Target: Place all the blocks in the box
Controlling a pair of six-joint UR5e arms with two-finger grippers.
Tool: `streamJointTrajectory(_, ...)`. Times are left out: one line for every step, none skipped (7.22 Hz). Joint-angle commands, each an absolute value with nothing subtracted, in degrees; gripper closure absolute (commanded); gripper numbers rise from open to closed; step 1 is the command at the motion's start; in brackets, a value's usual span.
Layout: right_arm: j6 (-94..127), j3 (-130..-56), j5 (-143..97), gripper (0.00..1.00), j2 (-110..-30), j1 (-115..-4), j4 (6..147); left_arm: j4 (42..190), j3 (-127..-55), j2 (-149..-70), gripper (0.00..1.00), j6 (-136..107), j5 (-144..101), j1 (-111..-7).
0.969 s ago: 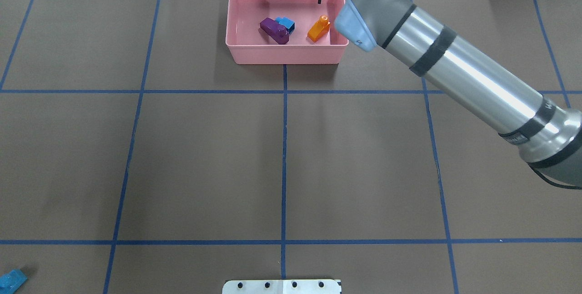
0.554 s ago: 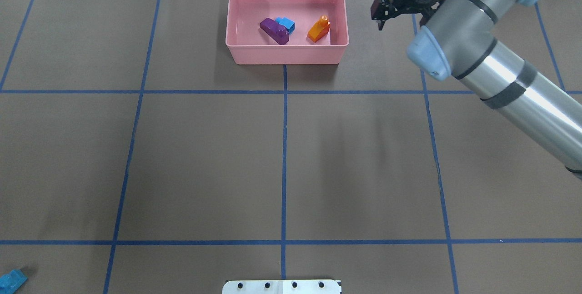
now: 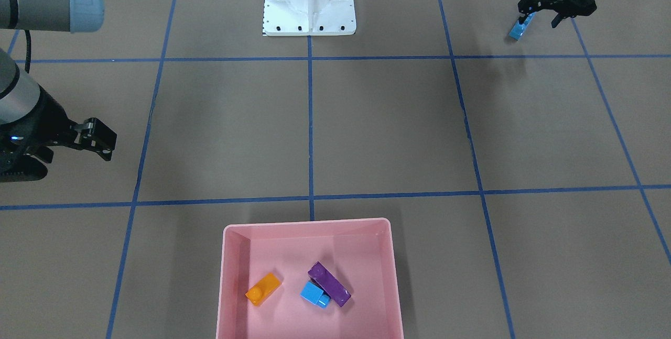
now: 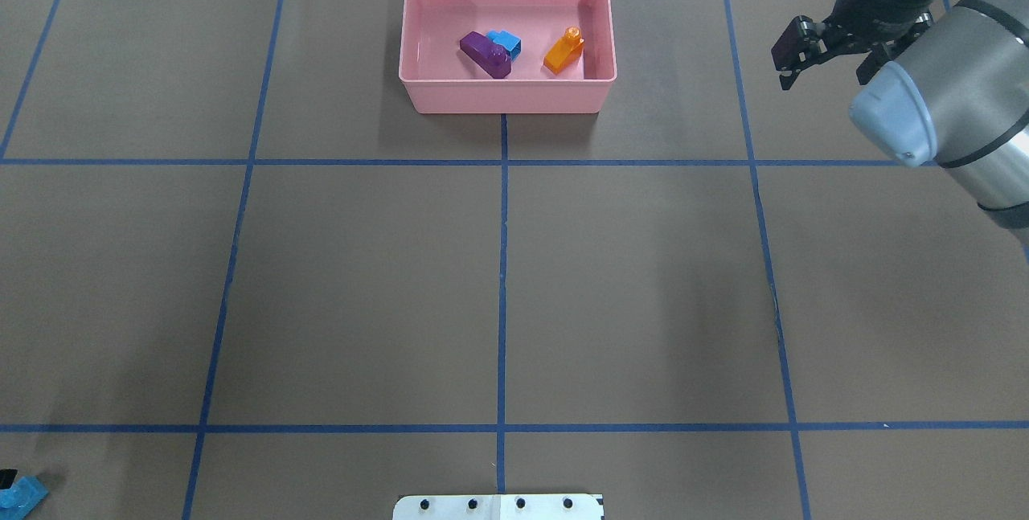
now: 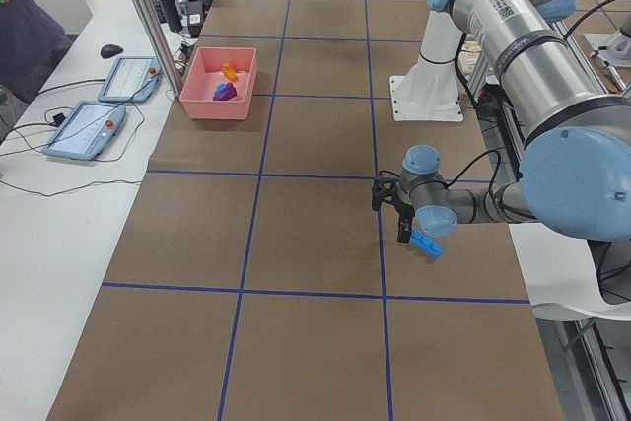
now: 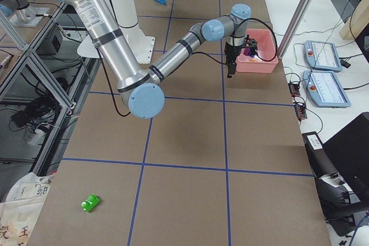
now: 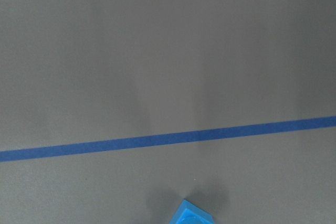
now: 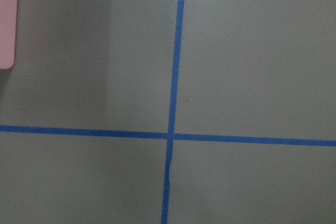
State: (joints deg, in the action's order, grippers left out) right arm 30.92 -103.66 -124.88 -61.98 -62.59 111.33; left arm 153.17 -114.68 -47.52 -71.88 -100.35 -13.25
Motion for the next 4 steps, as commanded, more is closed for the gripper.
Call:
streamJointTrajectory(22.45, -108.09, -125.07, 0.00, -65.99, -65.29, 118.36, 154.95, -113.64, -47.46, 0.00, -71.98, -99.84, -11.00)
streamJointTrajectory(20.50, -108.71, -124.98, 0.00, -67.75, -66.52, 118.82, 155.04, -113.56, -47.46, 0.00, -71.98, -99.41, -9.68)
streamJointTrajectory(17.26, -109.07, -124.89, 0.00, -69.94, -66.53, 118.74, 155.04, -113.21, -47.46, 0.00, -72.07, -98.88, -8.62)
streamJointTrajectory(11.05, -109.16, -125.07, 0.00, -72.14, -68.53, 118.83, 155.21, -112.25, -47.55, 0.00, -72.16, -98.01, -7.57)
